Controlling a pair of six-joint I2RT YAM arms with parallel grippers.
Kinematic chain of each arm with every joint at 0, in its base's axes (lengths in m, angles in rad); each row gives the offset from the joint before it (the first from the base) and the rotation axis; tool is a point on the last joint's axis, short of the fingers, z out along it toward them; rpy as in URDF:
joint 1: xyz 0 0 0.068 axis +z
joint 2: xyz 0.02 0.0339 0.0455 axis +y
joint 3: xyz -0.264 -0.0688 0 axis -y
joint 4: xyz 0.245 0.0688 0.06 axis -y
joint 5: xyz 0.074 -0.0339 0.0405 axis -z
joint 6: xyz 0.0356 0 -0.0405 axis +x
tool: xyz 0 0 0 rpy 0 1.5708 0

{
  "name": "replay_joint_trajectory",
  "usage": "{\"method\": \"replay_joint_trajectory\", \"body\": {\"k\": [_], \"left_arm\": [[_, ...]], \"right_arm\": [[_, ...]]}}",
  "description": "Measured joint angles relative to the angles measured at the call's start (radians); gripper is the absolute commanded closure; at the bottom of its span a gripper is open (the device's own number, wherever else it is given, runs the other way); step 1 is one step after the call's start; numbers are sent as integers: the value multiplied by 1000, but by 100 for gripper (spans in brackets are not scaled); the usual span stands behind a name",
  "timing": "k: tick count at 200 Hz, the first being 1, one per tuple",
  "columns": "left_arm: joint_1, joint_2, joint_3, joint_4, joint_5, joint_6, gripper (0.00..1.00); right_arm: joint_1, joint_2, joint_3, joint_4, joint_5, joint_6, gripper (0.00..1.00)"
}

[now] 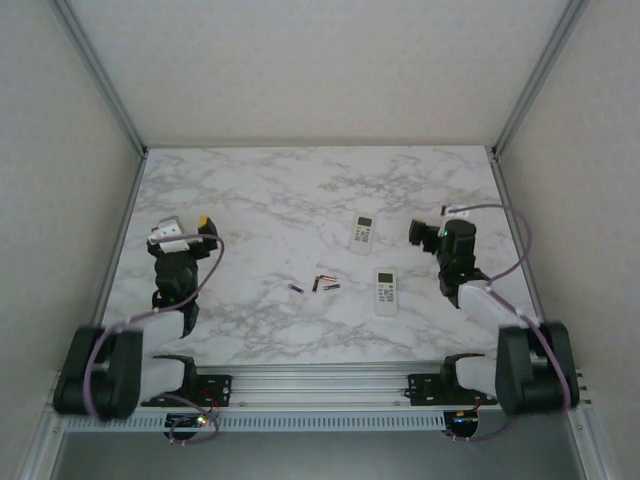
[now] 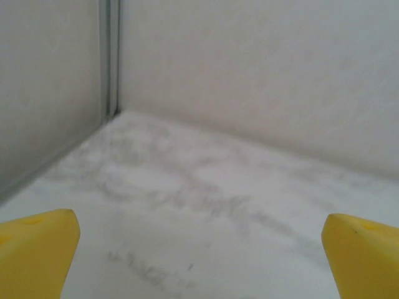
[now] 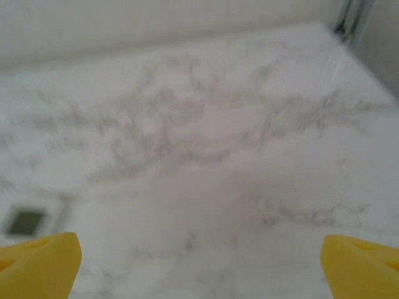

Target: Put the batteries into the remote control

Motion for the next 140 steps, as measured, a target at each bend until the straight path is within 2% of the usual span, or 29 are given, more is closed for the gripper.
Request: {"method": "replay_joint_trajectory", "body": {"k": [14, 30, 50, 67, 88, 106, 140], "left_arm": [[-45, -147, 72, -142, -16, -44, 1], [-116, -246, 190, -308, -2, -98, 0], [-224, -285, 324, -484, 56, -152, 1], [-334, -283, 394, -597, 129, -183, 0], [-478, -273, 417, -696, 230, -198, 0], [-575, -256, 417, -766, 306, -201, 1], [-626, -235, 416, -851, 358, -201, 0]], "right_arm": [[4, -97, 130, -188, -4, 101, 1], [24, -137, 243, -347, -44, 172, 1], [74, -111, 324, -533, -115, 214, 1], [121, -30, 358, -682, -163, 233, 1], [190, 71, 360, -819, -180, 251, 1], [265, 120, 328, -863, -178, 282, 1], [394, 133, 183, -867, -176, 347, 1]]}}
